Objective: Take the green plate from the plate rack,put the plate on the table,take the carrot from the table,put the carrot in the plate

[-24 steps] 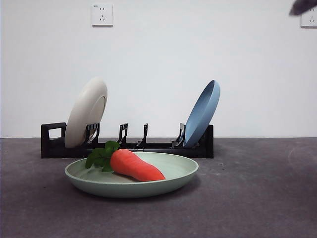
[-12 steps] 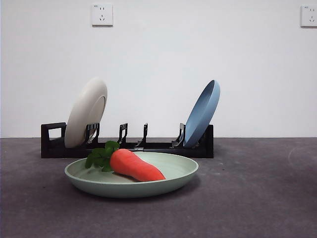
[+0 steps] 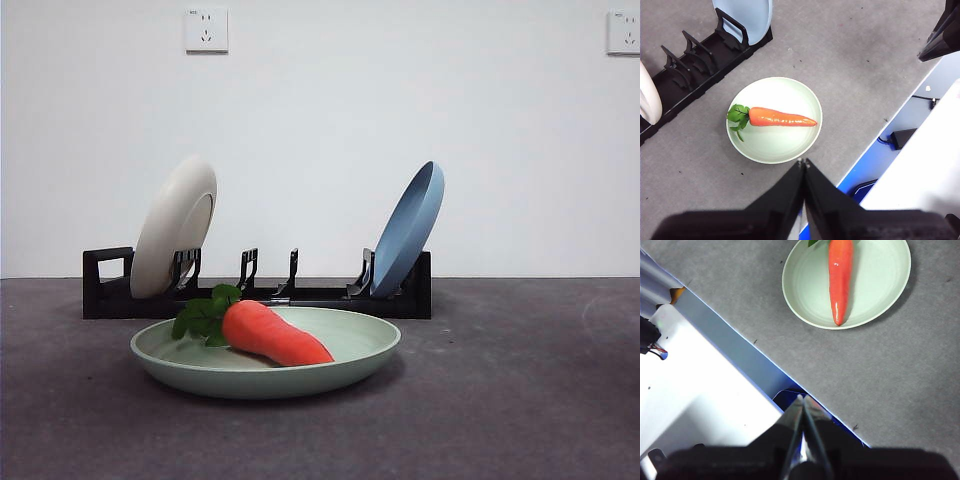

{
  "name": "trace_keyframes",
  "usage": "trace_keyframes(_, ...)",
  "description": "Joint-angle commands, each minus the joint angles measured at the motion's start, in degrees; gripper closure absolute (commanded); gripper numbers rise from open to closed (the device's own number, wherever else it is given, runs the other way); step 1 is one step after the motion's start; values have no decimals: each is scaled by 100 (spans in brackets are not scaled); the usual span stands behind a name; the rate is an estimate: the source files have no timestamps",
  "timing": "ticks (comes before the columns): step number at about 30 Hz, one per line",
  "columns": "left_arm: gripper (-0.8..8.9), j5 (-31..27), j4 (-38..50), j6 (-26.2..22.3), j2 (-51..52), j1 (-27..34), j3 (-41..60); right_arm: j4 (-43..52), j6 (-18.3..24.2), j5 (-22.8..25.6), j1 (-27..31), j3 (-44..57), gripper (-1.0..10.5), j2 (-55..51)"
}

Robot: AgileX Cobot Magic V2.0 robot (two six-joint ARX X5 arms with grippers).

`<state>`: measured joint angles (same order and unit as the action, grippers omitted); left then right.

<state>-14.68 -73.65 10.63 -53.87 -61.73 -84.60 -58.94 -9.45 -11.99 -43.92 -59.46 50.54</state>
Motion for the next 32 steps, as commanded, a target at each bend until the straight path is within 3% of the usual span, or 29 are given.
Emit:
trace_keyframes(1, 817, -68, 170, -96, 17, -15, 2, 11, 33, 11, -13, 24, 945, -9)
trace_keyframes(3, 817, -225, 529, -328, 55, 76, 2, 11, 33, 11, -13, 24, 945, -9)
trace_keyframes(6, 817, -450, 1705, -1526, 275, 599, 81, 11, 33, 11, -13, 24, 945, -9)
trace_keyframes(8, 817, -2, 2660, -2229, 481, 1172, 267, 11, 33, 11, -13, 24, 945, -9)
trace_keyframes(10, 817, 826, 3532, -2594, 728, 1873, 579, 9, 33, 11, -13, 24, 945, -11)
trace_keyframes(12, 817, 1626, 4317, -2645, 1058, 2715, 1049, 11, 33, 13, -13, 24, 945, -11)
trace_keyframes(14, 817, 1996, 4927, -2634, 1412, 3456, 1593, 11, 33, 13, -13, 24, 945, -9)
trace_keyframes(20, 817, 2048, 6520, -2404, 2599, 5073, 3659, 11, 33, 13, -13, 24, 945, -11)
trace_keyframes(26, 817, 2037, 6933, -2205, 3773, 5816, 5484, 11, 33, 13, -13, 24, 945, -11)
trace_keyframes(32, 817, 2037, 6931, -1976, 4640, 6140, 6861, 11, 33, 13, -13, 24, 945, -11)
